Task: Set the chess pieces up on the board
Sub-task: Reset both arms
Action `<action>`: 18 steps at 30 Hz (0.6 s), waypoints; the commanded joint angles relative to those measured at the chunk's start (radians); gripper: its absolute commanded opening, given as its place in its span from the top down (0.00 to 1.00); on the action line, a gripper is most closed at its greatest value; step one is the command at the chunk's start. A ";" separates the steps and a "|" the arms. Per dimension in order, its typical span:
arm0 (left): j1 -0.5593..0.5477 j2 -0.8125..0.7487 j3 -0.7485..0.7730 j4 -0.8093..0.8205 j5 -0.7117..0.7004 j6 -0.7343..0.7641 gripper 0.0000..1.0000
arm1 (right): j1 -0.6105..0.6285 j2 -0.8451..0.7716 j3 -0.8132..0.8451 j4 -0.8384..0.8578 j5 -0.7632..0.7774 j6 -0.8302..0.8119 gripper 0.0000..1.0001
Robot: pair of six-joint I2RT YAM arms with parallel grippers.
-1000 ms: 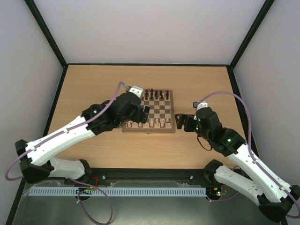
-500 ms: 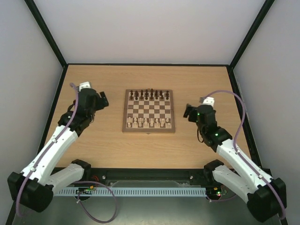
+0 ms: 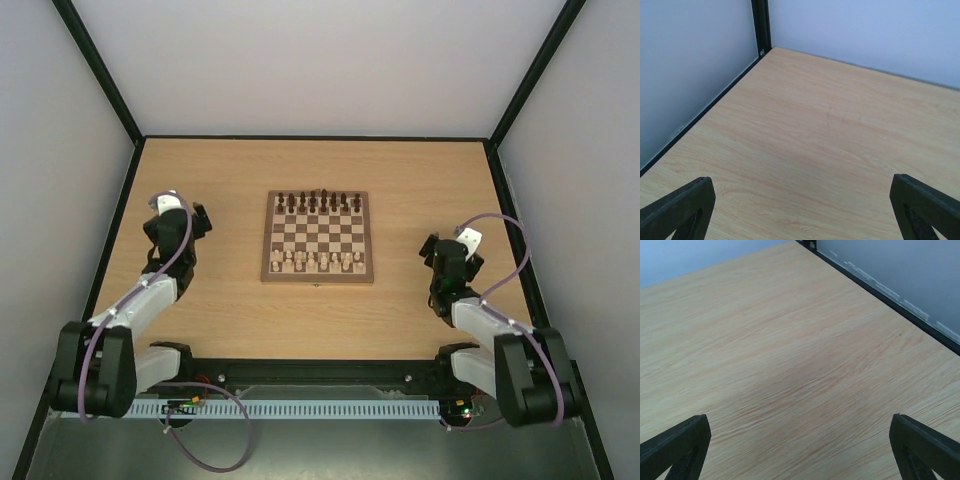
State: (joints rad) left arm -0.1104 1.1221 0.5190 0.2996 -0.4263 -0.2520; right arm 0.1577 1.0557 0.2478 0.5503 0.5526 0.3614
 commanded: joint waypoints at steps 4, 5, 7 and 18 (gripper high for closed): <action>0.076 0.203 -0.120 0.446 0.046 0.081 0.01 | -0.057 0.250 0.000 0.409 0.091 -0.012 0.01; 0.077 0.232 -0.132 0.493 0.052 0.081 0.01 | -0.061 0.278 0.006 0.424 0.094 -0.014 0.01; 0.077 0.308 -0.144 0.600 0.057 0.089 0.01 | -0.077 0.307 0.023 0.446 0.080 -0.020 0.01; 0.037 0.408 -0.115 0.659 0.009 0.142 0.01 | -0.112 0.377 -0.043 0.660 -0.156 -0.117 0.01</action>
State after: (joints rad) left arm -0.0643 1.5372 0.3958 0.8490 -0.3874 -0.1303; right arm 0.0471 1.4261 0.2409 1.0328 0.4938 0.3077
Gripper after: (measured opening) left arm 0.990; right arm 0.986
